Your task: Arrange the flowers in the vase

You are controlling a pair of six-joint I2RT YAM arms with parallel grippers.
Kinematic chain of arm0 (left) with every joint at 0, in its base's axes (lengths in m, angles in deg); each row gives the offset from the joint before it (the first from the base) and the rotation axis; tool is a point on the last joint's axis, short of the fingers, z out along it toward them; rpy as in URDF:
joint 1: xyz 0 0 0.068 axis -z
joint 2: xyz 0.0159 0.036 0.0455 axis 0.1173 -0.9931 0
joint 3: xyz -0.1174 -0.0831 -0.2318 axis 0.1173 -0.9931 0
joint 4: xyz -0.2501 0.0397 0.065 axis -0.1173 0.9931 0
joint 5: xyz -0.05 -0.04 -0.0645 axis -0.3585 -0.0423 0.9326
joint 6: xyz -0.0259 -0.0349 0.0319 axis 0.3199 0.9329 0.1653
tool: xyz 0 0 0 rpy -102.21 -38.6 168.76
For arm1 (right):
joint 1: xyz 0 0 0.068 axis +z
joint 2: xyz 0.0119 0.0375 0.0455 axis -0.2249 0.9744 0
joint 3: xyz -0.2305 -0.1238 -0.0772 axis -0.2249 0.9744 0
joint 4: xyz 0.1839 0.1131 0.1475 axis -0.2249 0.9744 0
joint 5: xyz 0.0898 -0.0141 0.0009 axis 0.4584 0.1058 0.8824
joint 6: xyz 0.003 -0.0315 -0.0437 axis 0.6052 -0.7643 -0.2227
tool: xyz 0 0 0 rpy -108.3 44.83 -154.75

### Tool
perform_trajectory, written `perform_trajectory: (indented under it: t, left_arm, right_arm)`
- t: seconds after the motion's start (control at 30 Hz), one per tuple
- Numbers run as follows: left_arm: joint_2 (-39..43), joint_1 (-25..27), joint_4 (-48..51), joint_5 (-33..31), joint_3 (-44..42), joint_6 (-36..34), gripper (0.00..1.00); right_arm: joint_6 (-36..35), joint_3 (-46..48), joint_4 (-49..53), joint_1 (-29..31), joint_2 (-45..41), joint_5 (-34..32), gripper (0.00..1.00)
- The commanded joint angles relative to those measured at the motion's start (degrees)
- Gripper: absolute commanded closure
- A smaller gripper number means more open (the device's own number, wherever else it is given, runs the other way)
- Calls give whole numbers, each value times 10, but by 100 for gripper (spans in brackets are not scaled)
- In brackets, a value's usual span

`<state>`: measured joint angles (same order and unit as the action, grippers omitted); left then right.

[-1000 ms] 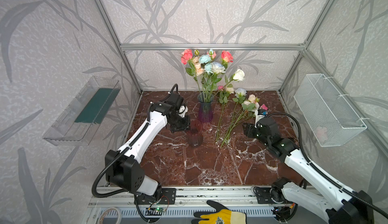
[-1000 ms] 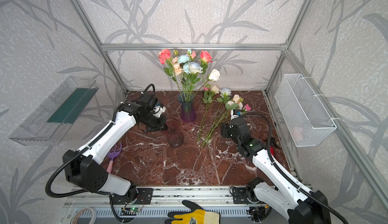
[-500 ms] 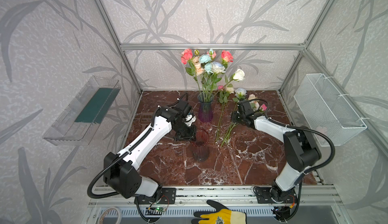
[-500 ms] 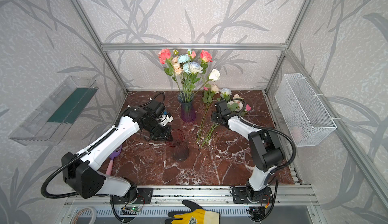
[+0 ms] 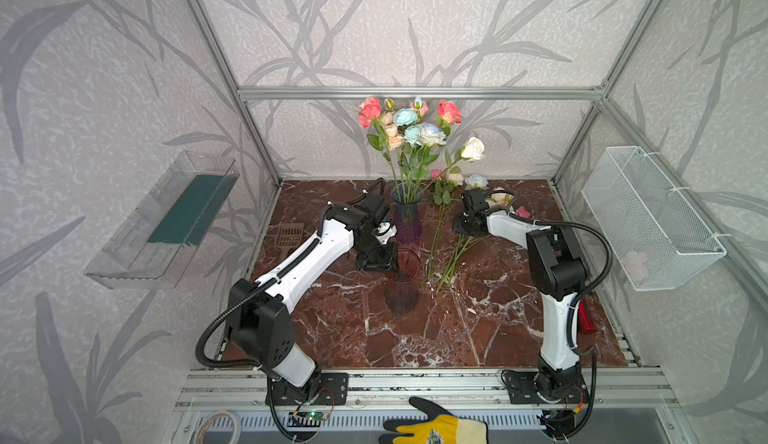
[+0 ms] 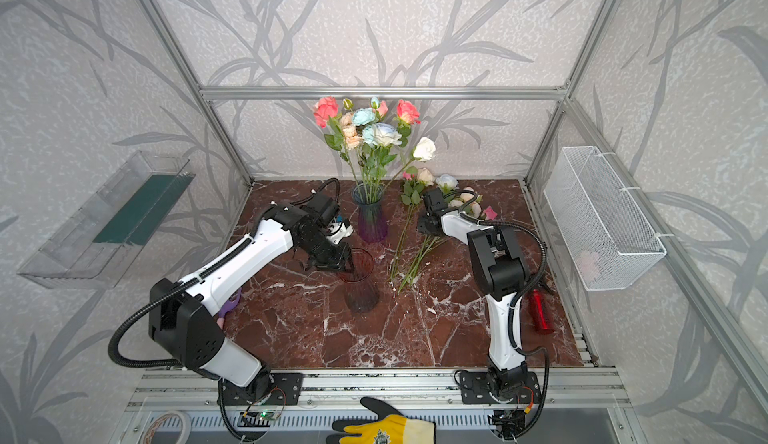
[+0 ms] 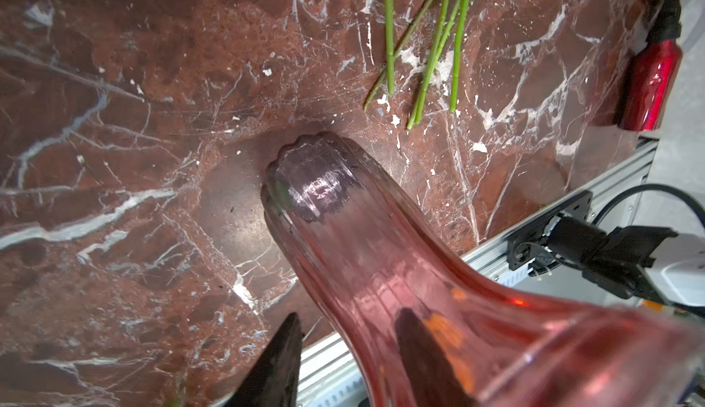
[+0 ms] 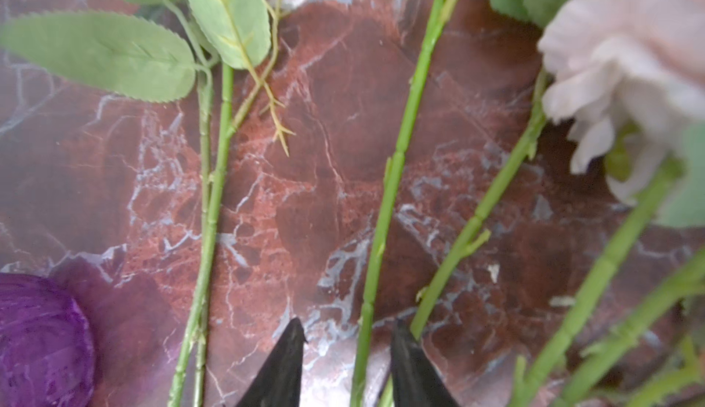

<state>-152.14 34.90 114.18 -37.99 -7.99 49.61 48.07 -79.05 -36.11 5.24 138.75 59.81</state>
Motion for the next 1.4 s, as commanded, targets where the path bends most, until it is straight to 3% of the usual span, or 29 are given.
perform_trajectory:
  t: [0.0, 0.23, 0.5, 0.57, 0.7, 0.8, 0.87, 0.9, 1.0, 1.13, 1.23, 1.37]
  left_arm:
    - [2, -1, 21, -23, 15, -21, 49]
    - [66, -11, 21, -65, 36, -18, 38]
    - [186, -19, -57, -117, 61, -10, 33]
    - [222, -19, -120, -135, 37, -4, 31]
    - [304, -19, -342, -118, -69, 10, 30]
    - [352, -20, -532, -120, -161, 11, 20]
    - [370, -19, -644, -134, -212, 11, 7]
    - [374, -19, -696, -145, -237, 11, 1]
    - [375, -20, -811, -160, -302, 4, 1]
    - [363, -24, -846, -154, -356, 31, 1]
    - [361, -25, -849, -149, -371, 65, 1]
    - [358, -25, -846, -93, -367, 72, 6]
  right_arm:
    - [23, -17, 17, -10, 17, 21, 69]
    - [45, 9, -22, -23, -7, 50, 93]
    - [64, 83, -110, -30, -121, 83, 100]
    - [65, 110, -133, -31, -163, 88, 100]
    - [65, 160, -161, -30, -272, 87, 100]
    - [78, 226, -197, -29, -363, 76, 100]
    - [77, 292, -242, -24, -437, 56, 100]
    - [73, 334, -268, -14, -485, 33, 100]
    - [8, 453, -350, 39, -627, -41, 100]
    - [-75, 541, -373, 135, -793, -139, 100]
    - [-121, 562, -381, 189, -866, -180, 100]
    - [-170, 534, -381, 236, -883, -178, 100]
